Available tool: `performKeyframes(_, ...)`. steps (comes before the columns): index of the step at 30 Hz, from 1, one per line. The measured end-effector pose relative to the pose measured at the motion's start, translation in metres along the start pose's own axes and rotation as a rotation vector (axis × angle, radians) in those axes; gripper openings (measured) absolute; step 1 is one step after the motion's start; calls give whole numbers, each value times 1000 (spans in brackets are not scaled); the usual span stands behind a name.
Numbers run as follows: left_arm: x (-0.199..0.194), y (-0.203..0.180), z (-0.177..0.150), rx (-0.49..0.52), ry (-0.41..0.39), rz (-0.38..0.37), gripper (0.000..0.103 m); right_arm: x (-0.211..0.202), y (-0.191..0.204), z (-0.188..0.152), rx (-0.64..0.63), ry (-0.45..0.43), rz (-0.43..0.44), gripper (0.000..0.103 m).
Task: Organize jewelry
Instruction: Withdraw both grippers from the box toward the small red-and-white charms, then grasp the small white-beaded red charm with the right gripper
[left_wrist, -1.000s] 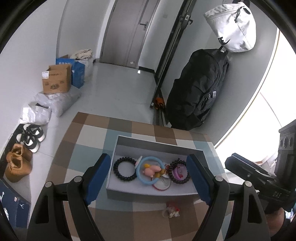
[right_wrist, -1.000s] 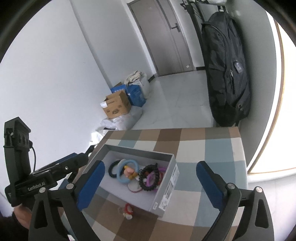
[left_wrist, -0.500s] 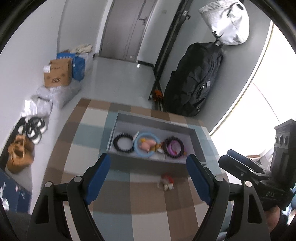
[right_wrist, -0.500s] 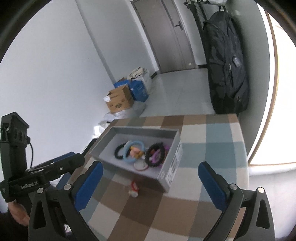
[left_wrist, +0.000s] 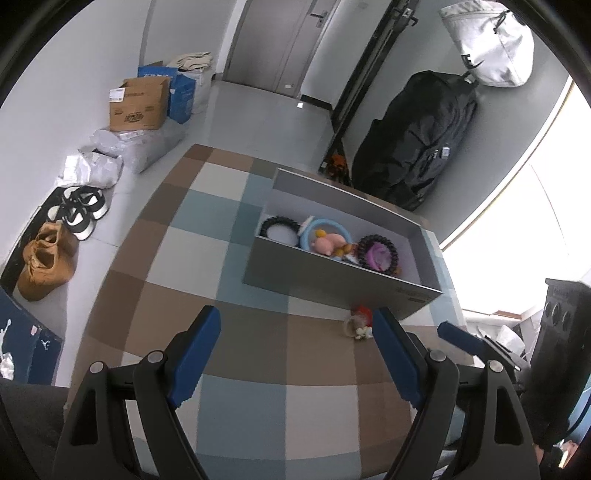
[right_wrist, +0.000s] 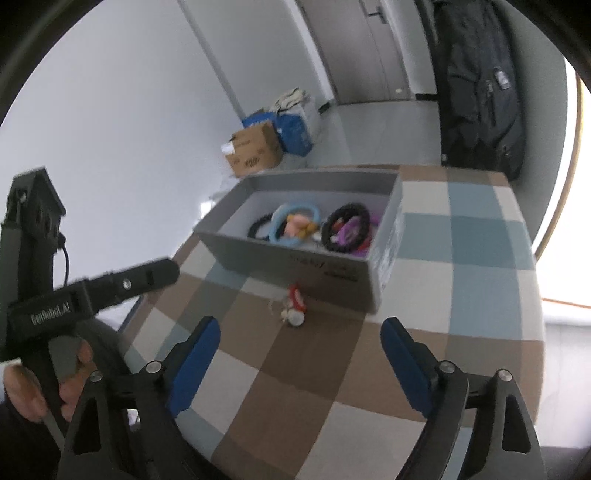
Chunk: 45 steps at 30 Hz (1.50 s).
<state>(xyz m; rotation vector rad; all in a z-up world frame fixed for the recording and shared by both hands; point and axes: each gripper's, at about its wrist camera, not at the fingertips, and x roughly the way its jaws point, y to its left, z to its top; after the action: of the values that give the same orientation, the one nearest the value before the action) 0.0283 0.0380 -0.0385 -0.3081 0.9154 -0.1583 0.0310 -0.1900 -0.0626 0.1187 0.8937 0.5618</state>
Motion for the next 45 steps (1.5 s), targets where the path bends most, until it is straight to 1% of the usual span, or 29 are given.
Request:
performKeyframes(1, 1, 2, 0, -1, 3, 7, 81, 4, 2, -1, -5, 14, -4, 85)
performKeyframes(2, 2, 3, 0, -6, 8, 11, 81, 7, 2, -1, -7, 21, -5, 81)
performKeyframes(5, 5, 8, 0, -32, 27, -4, 81, 15, 5, -3, -18, 47, -14, 75)
performKeyframes(8, 9, 15, 1, -64, 50, -13, 81, 24, 5, -4, -31, 64, -46, 75)
performKeyframes(9, 9, 17, 1, -72, 53, -17, 81, 27, 5, -4, -32, 68, -47, 73)
performKeyframes(12, 10, 23, 4, -106, 62, -28, 81, 32, 7, -3, -43, 75, -54, 69)
performKeyframes(14, 9, 26, 5, -115, 61, -35, 81, 36, 10, -2, -56, 77, -66, 68)
performKeyframes(16, 8, 28, 7, -122, 57, -34, 81, 41, 12, -2, -67, 81, -86, 64)
performKeyframes(17, 8, 30, 7, -128, 57, -35, 81, 42, 13, -2, -72, 83, -87, 60)
performKeyframes(21, 9, 36, 9, -155, 67, -44, 81, 48, 17, 0, -95, 83, -106, 55)
performKeyframes(23, 9, 37, 10, -152, 65, -48, 81, 52, 19, 2, -102, 83, -112, 53)
performKeyframes(26, 10, 36, 11, -139, 62, -46, 81, 55, 24, 4, -118, 87, -123, 44)
performKeyframes(31, 13, 37, 12, -141, 78, -49, 81, 62, 34, 4, -188, 94, -186, 33)
performKeyframes(32, 13, 36, 12, -140, 78, -50, 81, 63, 36, 4, -200, 95, -198, 28)
performKeyframes(34, 12, 36, 11, -137, 76, -51, 81, 64, 36, 4, -219, 98, -200, 24)
performKeyframes(36, 13, 35, 11, -134, 79, -47, 81, 64, 37, 4, -226, 102, -192, 16)
performKeyframes(38, 14, 35, 10, -134, 84, -41, 81, 64, 39, 4, -231, 103, -197, 15)
performKeyframes(42, 14, 36, 10, -139, 81, -46, 81, 60, 34, 5, -217, 103, -179, 15)
performKeyframes(45, 14, 33, 9, -125, 74, -33, 81, 54, 29, 6, -194, 98, -163, 15)
